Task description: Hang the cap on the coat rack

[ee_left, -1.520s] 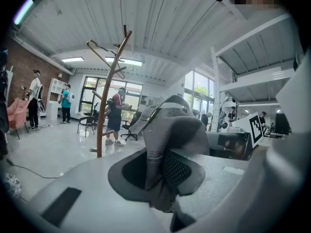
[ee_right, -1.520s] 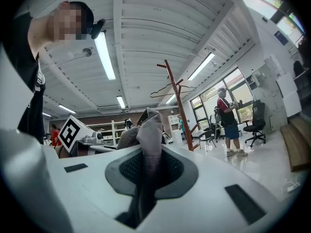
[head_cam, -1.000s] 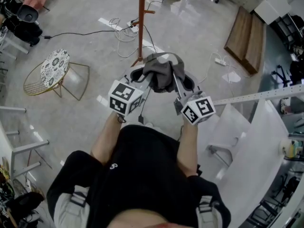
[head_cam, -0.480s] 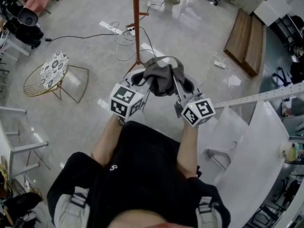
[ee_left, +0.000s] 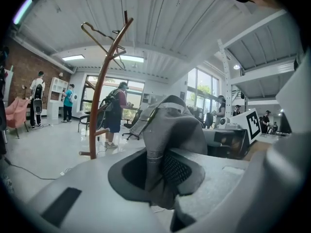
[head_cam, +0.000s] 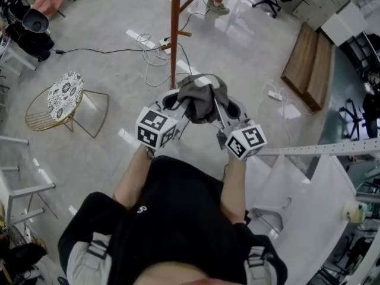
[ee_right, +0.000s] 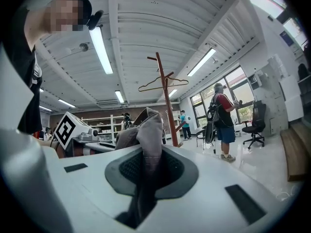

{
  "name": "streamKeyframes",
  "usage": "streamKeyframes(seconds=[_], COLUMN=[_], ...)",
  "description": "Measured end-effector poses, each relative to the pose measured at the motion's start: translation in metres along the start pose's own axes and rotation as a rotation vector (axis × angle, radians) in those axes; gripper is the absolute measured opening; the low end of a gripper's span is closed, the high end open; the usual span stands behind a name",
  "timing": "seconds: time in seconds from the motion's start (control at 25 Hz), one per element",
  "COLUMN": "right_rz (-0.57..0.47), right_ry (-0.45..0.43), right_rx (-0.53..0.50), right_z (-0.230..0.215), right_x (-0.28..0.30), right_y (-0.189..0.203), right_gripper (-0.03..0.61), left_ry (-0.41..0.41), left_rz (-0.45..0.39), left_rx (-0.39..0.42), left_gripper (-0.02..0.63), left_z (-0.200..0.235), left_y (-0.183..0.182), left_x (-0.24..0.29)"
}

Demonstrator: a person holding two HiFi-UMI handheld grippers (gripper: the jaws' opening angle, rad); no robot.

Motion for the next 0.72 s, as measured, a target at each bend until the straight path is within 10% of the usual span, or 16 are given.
streamKeyframes(seconds=[0.72], right_rz=[0.147], right_ry=[0.011], right_rx=[0.063], right_z=[-0.102], right_x=[0.188], right_y=[0.039], right_gripper=[0.023], left_ry=[-0.027], left_rz=[0.085], left_rx=[-0.092], left_gripper=[0.052], left_z=[0.178], left_y=[-0.008], left_x=[0.110])
Point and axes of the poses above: the fingertips, and each gripper's own axes: x forward along the fingers, z to its left, y out of its underside, the point moved 9 cm from there along -x, backward along the fingers, and after that the axes turned 10 degrees about -z, right-handed, at the moved point
